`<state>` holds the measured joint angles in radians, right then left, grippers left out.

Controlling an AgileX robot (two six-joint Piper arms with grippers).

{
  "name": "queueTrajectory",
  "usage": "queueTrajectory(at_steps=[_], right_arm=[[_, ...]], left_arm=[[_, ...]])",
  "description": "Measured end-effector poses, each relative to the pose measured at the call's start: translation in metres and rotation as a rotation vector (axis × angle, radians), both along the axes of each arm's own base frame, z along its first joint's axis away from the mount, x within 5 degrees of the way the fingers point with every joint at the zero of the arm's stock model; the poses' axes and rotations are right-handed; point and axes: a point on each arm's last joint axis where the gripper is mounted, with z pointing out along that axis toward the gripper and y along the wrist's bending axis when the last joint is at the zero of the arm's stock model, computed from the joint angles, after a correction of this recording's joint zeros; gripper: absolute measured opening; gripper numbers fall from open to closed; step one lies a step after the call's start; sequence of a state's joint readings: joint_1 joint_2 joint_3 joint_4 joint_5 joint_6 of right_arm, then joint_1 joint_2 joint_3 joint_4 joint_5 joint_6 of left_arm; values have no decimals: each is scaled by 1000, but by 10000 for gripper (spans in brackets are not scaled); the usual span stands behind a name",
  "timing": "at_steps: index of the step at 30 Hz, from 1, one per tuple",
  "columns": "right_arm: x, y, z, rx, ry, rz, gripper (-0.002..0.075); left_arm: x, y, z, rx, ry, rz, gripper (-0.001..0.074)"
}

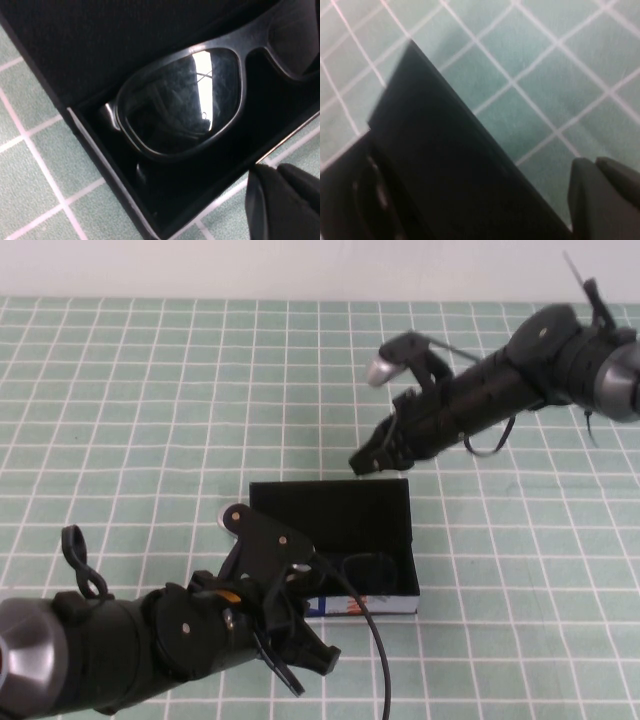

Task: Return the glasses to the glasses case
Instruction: Close the glasses case

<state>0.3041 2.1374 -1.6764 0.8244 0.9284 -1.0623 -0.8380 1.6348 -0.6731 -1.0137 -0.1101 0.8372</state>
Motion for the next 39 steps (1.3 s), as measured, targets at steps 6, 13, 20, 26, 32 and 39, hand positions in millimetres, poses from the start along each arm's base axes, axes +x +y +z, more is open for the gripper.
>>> queueTrajectory(at_steps=[6,13,20,26,32,39], right_arm=[[2,1,-19,-15,45,12,-11],[0,6,6,14,47,136,-11],[2,6,24,-6,0,196,-11],[7,6,17,-26,6,164,-11],[10,5,7,-44,32,134,-11],[10,5,7,-44,43,135,-11]], left_arm=[[0,0,0,1,-1,-1,-2],[0,0,0,1,-2,0,-2],[-2,-1,-2,3,23,-15,-2],[-3,-3,-19,39,85,-34,-2],[-1,-4,-18,40,72,-26,-2],[7,-15,-9,4,58,-38,-2]])
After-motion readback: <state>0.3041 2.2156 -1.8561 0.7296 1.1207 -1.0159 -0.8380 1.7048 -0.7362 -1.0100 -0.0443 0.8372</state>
